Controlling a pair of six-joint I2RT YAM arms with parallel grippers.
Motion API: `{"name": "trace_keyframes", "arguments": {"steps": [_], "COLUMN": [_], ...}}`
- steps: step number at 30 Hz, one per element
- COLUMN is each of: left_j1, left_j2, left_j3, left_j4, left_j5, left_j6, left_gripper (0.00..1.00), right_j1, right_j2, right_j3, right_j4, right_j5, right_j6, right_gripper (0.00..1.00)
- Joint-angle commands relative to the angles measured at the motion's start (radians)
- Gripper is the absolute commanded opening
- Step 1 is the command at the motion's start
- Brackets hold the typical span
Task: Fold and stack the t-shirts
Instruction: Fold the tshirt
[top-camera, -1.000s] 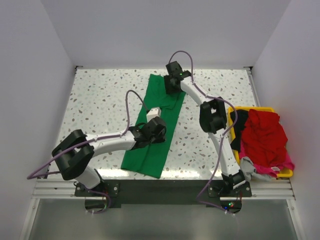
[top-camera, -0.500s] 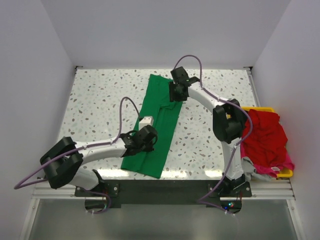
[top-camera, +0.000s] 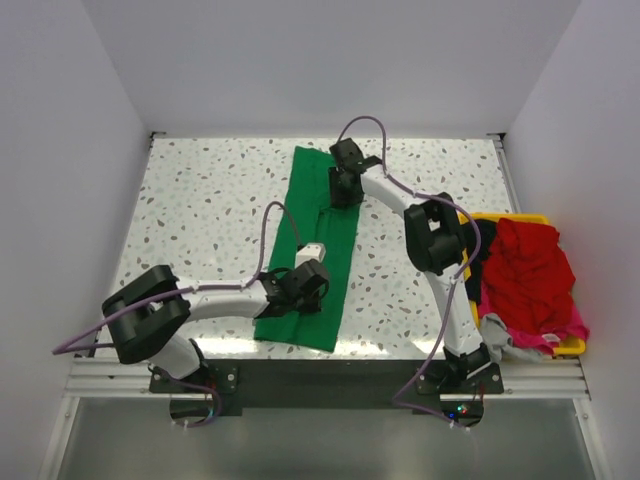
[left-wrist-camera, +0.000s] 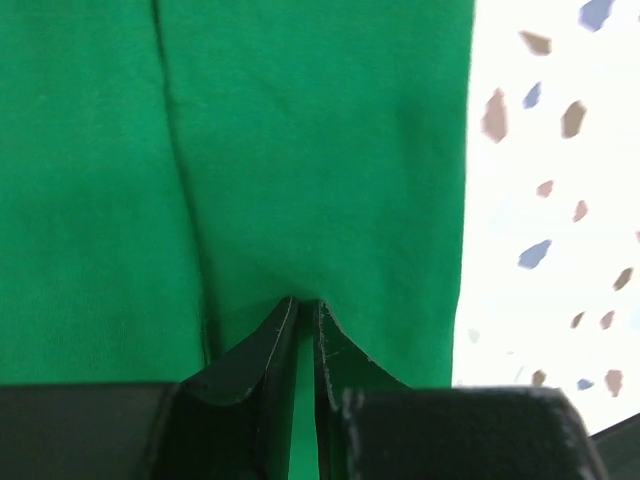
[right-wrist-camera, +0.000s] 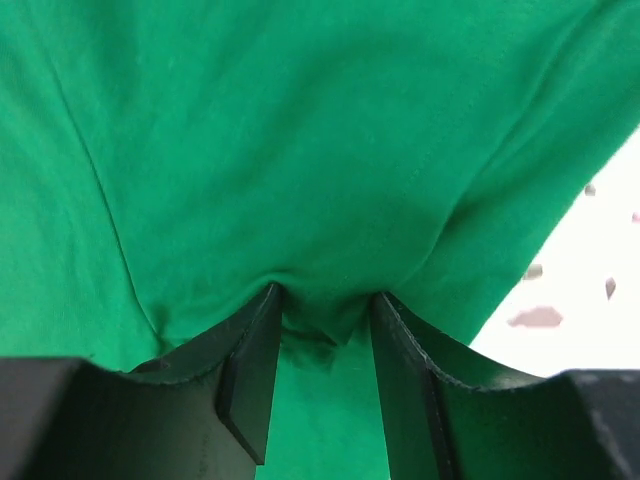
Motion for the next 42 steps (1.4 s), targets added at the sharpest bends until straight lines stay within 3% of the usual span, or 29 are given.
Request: {"name": "trace_keyframes", "arguments": {"steps": [1,8,13,18,21,24,25,29,31,36,42], "left_j1": [-0.002,0.0,0.015,0.043,0.044,0.046,0.049,0.052,0.052,0.052,0.049], "left_j2": [0.081,0.19,0.132,-0.02,-0.133,-0.25,-0.279,-0.422,-0.454,-0.496,-0.473], "left_j3": [0.042,0.189,0.215,0.192,0.163,0.113,0.08,-0.012,-0.058,-0.121,-0.176], "left_j4": [0.071,0.081,0.062,0.048,-0.005,-0.096,-0.146,-0.24,-0.283,-0.321,-0.294], "left_j5": [0.035,0.067,0.055,0.06,0.034,-0.015,-0.026,-0.035,-0.028,0.014,0.061], "left_j6": [-0.018,-0.021,0.004,0.022,0.018,-0.021,-0.034,-0.116,-0.137,-0.163,-0.162], "left_gripper": [0.17,0.18,0.27,0.34,0.36,0.36,0.35,0.33,0.32,0.32,0.32], "right_j1": [-0.006,-0.016,-0.014,-0.016,-0.014,0.004,0.035,0.154,0.228,0.358,0.487], "right_j2": [0.092,0.201,0.095,-0.07,-0.253,-0.499,-0.575,-0.898,-0.98,-1.198,-1.21], "right_j3": [0.086,0.328,0.325,0.246,0.051,-0.289,-0.463,-0.785,-0.932,-1.124,-1.236], "right_j4": [-0.006,-0.075,-0.092,-0.129,-0.105,0.008,0.042,0.092,0.086,0.087,0.11], "right_j5": [0.039,0.001,-0.021,-0.02,-0.035,-0.104,-0.098,-0.04,-0.02,-0.024,-0.03], "right_j6": [-0.019,-0.06,-0.074,-0.044,0.018,0.085,0.093,0.139,0.165,0.3,0.369], "right_gripper": [0.44,0.49,0.63,0.64,0.62,0.58,0.57,0.55,0.55,0.52,0.52]}}
